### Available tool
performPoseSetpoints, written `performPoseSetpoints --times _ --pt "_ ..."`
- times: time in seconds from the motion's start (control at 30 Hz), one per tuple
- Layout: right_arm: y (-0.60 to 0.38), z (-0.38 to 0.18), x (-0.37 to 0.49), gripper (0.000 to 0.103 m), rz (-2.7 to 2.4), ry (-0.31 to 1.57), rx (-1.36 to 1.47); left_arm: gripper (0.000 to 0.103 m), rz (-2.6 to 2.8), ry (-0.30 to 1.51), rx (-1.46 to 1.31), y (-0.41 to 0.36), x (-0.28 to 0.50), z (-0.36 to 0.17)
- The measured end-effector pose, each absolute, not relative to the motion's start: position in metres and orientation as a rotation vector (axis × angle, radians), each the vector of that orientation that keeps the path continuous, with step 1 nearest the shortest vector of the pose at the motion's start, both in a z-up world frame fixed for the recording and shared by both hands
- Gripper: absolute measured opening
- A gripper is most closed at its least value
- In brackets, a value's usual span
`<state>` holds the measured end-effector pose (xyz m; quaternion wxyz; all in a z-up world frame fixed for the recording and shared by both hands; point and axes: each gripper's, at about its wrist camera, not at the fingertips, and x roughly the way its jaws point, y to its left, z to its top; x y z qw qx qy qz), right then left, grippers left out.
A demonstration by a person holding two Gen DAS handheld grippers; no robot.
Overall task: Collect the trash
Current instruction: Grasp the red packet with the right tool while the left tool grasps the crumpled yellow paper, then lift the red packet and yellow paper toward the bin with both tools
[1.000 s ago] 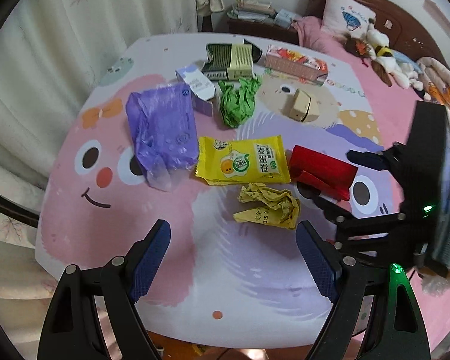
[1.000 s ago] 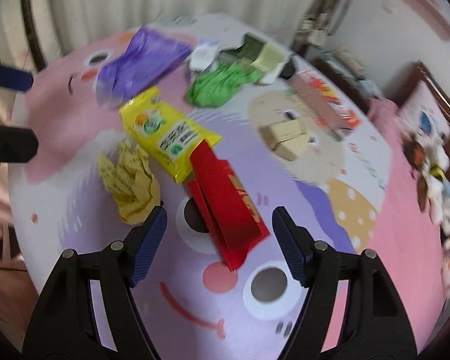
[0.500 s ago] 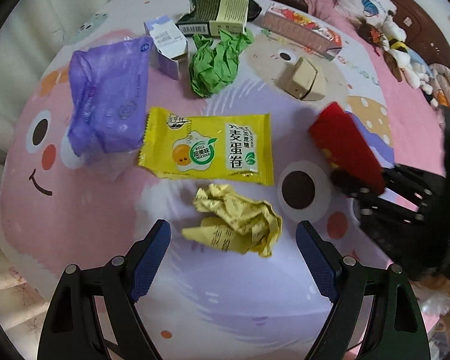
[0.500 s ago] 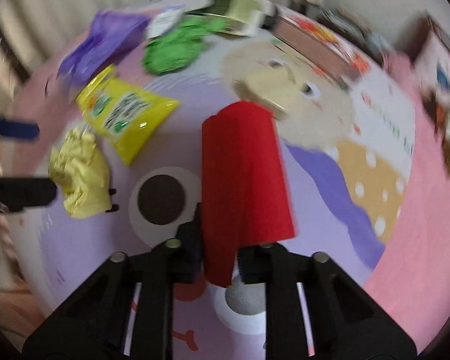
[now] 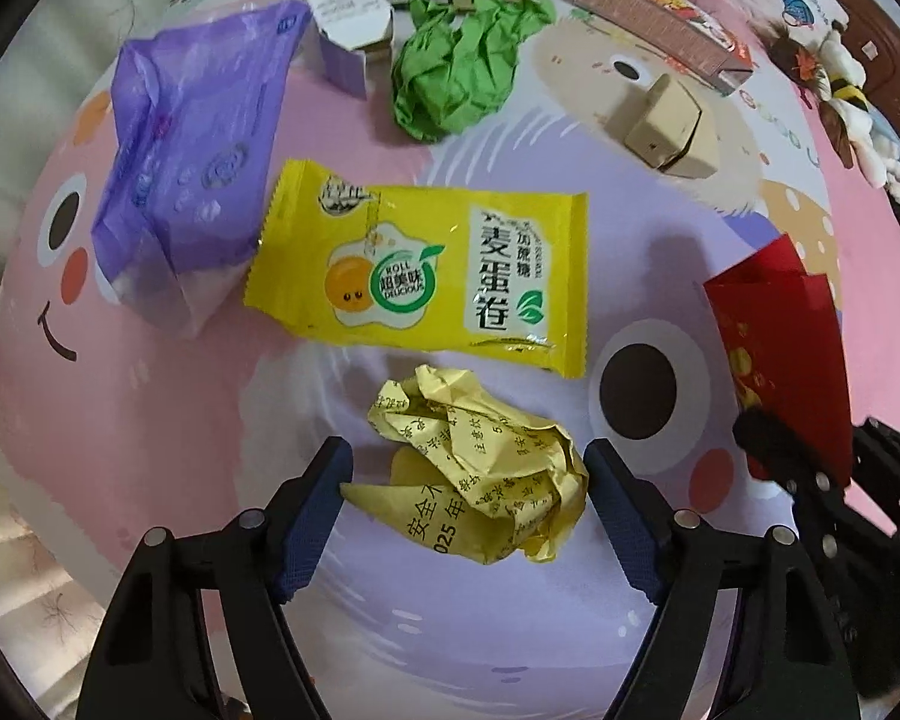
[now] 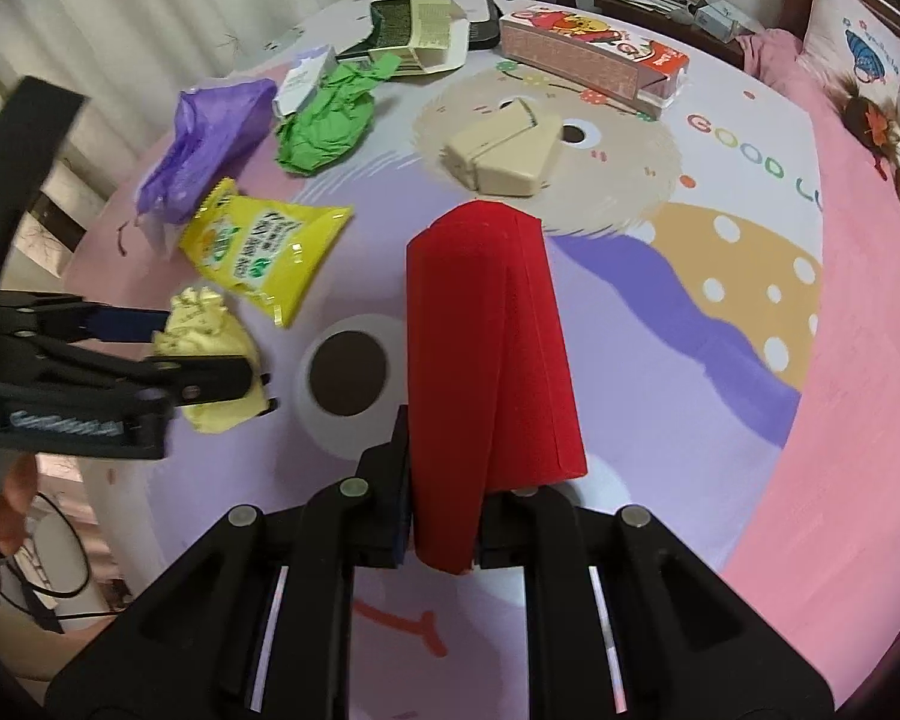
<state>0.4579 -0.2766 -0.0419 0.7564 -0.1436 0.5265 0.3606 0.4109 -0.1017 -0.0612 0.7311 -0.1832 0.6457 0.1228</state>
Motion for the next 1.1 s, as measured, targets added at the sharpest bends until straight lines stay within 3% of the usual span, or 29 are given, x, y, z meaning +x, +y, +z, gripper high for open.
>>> performPoseSetpoints --times 0.17,0.23,0.73,1.1 --pt "-0.273 -0.038 0.445 0.011 0.793 1.150 -0.302 0.061 0.225 1.404 -0.421 -0.102 0.408 -0.061" --pt "-0.273 -0.035 0.440 0.011 0.793 1.151 -0.296 0.059 0.210 1.396 -0.400 -0.105 0.406 -0.058" --pt "-0.275 -0.009 0.385 0.011 0.754 1.159 -0.177 0.058 0.116 1.223 -0.230 -0.108 0.351 0.015" --pt "-0.272 0.021 0.283 0.011 0.645 1.133 0.015 0.058 -0.005 1.052 -0.050 -0.084 0.219 0.078"
